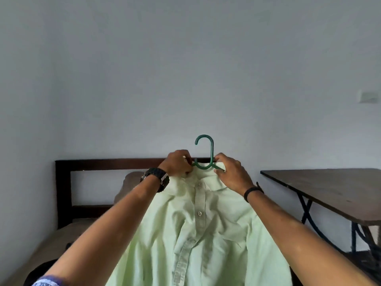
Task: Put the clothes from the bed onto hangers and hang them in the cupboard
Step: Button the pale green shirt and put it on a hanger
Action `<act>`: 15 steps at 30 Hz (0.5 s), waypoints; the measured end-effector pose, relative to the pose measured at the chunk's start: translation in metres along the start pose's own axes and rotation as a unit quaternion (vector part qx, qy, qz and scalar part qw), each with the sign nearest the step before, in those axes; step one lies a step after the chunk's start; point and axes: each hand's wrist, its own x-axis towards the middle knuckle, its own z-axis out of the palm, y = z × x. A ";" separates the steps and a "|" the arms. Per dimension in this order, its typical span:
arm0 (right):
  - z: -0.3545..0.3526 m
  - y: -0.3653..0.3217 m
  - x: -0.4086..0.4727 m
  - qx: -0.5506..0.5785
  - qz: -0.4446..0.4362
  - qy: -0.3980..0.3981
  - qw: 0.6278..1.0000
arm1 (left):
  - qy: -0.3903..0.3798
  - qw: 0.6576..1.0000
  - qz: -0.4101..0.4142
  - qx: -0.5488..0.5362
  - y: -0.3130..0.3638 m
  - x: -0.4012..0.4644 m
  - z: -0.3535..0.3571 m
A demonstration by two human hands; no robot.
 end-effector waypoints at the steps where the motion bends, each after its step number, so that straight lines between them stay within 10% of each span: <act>1: -0.015 -0.008 0.007 0.008 -0.011 0.010 1.000 | -0.001 1.000 0.001 0.005 0.012 0.001 -0.011; 15: -0.186 -0.066 0.031 0.230 0.081 -0.208 0.947 | 0.062 0.995 0.084 0.001 0.126 -0.009 -0.081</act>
